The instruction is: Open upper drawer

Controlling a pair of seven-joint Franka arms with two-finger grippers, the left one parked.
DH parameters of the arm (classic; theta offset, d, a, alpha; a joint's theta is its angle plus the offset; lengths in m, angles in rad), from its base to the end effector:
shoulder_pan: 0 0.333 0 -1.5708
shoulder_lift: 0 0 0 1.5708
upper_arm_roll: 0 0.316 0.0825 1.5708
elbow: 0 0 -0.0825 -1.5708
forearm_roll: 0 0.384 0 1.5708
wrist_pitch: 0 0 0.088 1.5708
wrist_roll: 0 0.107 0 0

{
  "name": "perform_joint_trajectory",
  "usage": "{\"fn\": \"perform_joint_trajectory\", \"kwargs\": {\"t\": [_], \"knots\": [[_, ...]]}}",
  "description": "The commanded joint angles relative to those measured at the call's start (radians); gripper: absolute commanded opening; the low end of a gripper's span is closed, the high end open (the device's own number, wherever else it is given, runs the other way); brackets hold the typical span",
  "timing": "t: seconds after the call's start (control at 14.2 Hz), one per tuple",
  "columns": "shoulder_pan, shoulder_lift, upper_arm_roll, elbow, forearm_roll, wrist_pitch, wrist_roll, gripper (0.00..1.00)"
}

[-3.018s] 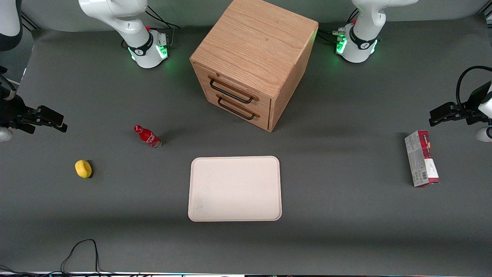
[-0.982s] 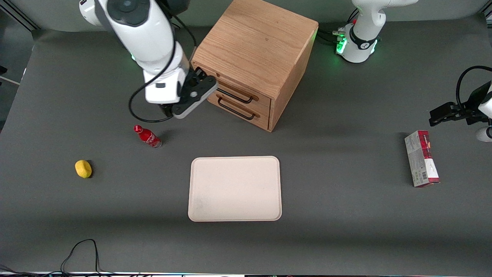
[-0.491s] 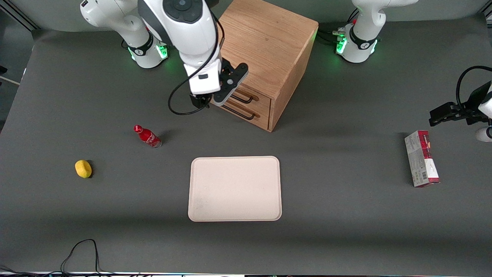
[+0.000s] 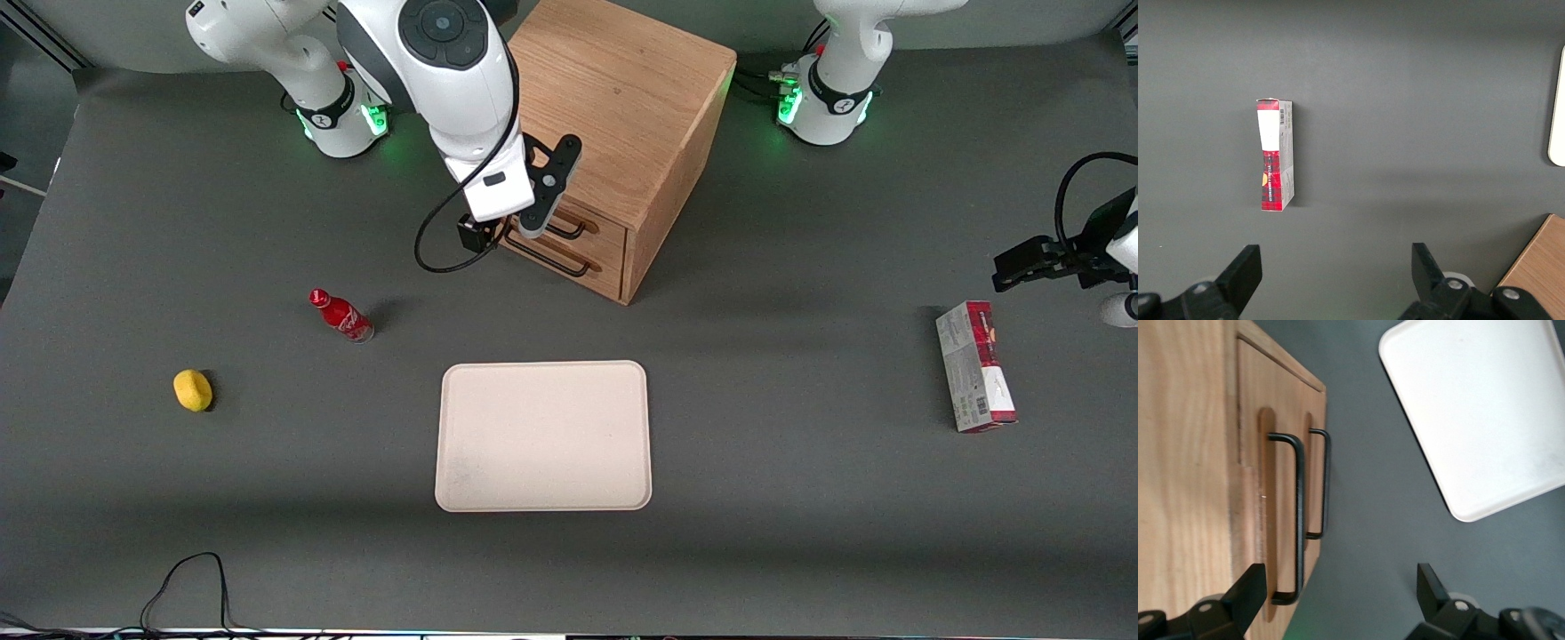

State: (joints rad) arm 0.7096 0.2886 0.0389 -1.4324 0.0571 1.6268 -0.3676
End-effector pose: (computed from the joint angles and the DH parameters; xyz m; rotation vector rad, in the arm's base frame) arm 0.4661 0.4366 0.5221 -2.6255 -1.6263 0.1625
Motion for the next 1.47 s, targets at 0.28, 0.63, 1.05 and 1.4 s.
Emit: {"fn": "perform_joint_trajectory", "kwargs": {"t": [0.28, 0.63, 1.05, 1.4], "knots": [[0.005, -0.035, -0.014, -0.083, 0.047, 0.037, -0.033, 1.0], [0.007, -0.078, -0.014, -0.243, 0.047, 0.179, -0.034, 1.0], [0.008, -0.077, -0.013, -0.31, 0.047, 0.268, -0.033, 1.0], [0.008, -0.069, -0.013, -0.322, 0.046, 0.292, -0.034, 1.0]]}}
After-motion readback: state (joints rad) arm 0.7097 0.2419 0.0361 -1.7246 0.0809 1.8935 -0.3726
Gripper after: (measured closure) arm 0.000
